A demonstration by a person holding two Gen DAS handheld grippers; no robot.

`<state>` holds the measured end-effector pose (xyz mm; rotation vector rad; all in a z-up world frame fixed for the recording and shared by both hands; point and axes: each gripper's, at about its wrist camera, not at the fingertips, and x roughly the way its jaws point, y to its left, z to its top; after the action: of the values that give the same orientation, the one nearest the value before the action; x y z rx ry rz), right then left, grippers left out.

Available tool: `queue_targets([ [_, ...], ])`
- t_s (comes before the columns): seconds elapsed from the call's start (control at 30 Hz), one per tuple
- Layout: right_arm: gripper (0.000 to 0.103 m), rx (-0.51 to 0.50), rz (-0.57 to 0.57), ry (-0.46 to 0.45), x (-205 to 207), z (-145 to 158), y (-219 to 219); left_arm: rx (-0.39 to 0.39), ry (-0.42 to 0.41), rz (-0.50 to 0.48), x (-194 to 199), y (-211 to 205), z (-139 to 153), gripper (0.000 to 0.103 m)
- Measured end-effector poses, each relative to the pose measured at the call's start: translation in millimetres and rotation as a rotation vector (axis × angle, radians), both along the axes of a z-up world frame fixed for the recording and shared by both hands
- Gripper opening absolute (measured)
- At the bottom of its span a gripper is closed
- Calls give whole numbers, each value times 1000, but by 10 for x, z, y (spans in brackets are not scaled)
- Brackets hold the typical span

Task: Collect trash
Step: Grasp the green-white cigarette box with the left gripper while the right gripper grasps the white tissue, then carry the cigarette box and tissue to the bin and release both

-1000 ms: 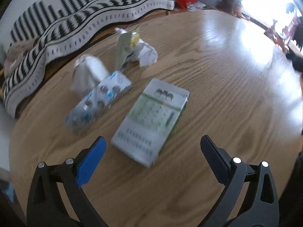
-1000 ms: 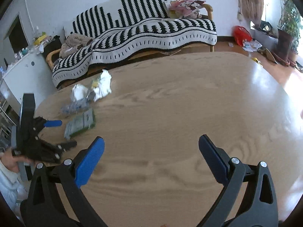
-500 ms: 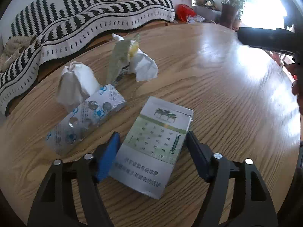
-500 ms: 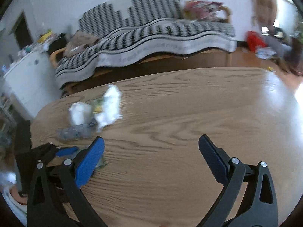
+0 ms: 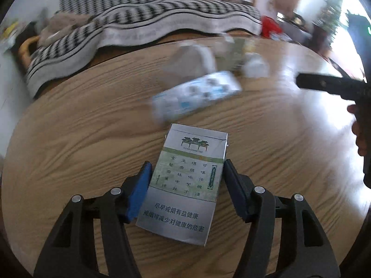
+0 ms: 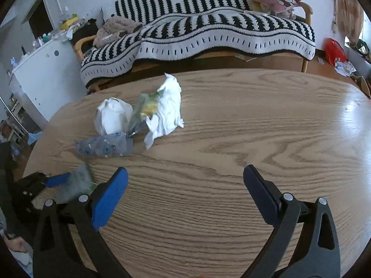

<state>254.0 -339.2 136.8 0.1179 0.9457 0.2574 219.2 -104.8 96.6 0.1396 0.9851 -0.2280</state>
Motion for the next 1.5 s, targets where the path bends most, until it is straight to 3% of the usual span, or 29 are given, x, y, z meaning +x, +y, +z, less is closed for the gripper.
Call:
queue_targets([
  [0.2,96,-8,31,1,252,-18,191,3,-4,69,-9,178,6,61],
  [0.3,87,6,59,22,446,-69,316,-1,-5,70,0,186,7,61],
  [0.37,73,7,73,39,569,-131,388,-1,-3,70,0,187,12,61],
  [0.4,55,14,82,47,611,-153,408,-3,-2,72,-13,182,11,61],
  [0.43,19,21,94,55,637,-174,416,-7,2,75,9,179,15,61],
  [0.47,8,10,77,50,636,-181,396,-16,8,76,8,179,20,61],
  [0.63,4,-18,67,26,412,-94,308,-55,21,81,-9,145,80,61],
  [0.97,4,-68,-3,-52,-274,409,-166,-104,-12,91,-407,3,357,61],
  [1.2,4,-49,-22,-24,-901,453,-393,-130,-1,67,-758,-136,470,60],
  [1.37,4,-20,-53,-102,-1497,909,-684,-168,-34,4,-1073,-395,759,60],
  [1.5,4,-23,-77,-173,-2013,1294,-940,-191,-99,-100,-1390,-833,1128,60],
])
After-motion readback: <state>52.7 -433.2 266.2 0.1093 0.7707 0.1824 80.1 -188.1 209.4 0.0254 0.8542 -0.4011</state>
